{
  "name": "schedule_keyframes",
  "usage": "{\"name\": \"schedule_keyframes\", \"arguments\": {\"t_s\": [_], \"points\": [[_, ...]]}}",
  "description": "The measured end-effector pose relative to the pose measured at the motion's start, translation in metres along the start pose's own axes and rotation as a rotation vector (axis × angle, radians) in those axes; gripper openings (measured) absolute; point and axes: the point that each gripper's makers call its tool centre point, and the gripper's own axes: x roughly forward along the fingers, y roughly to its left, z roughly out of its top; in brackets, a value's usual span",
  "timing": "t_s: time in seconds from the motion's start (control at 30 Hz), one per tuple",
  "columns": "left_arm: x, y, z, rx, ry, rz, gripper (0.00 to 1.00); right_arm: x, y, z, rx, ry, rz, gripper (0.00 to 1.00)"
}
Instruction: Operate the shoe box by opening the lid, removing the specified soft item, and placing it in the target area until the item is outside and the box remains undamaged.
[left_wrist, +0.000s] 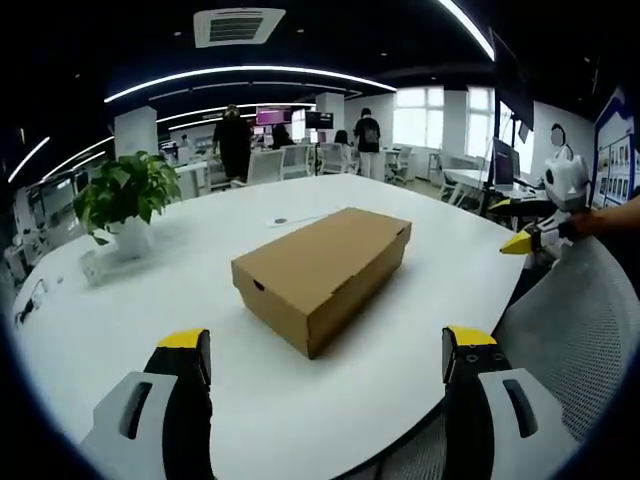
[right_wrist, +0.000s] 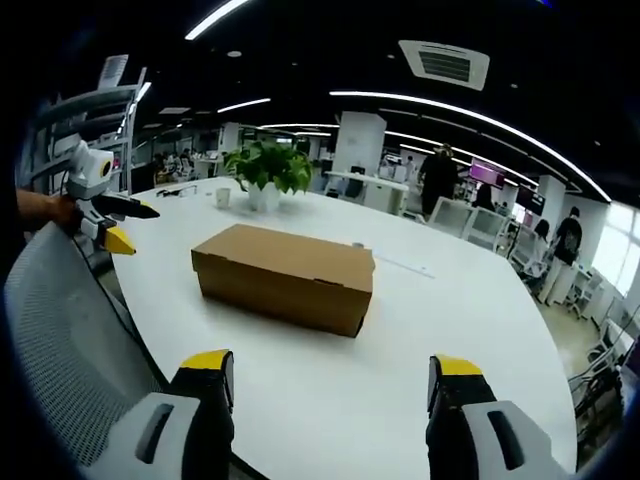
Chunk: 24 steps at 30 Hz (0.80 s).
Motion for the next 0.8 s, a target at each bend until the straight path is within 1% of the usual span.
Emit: {"name": "schedule_keyframes", "arguments": {"t_s": [0.33,0.8], "points": [[-0.0001,0.0016,0.0000,-0.004,-0.003,0.007,1.00,0.0003,0.0021,-0.0013,0.000,0.006,0.013,0.79],[-0.0004,0.0036,0.0001,-0.033,-0.005,0.017,0.99,0.0002,0.0023,-0.0039,0.023,0.019,0.022,0.79]]}}
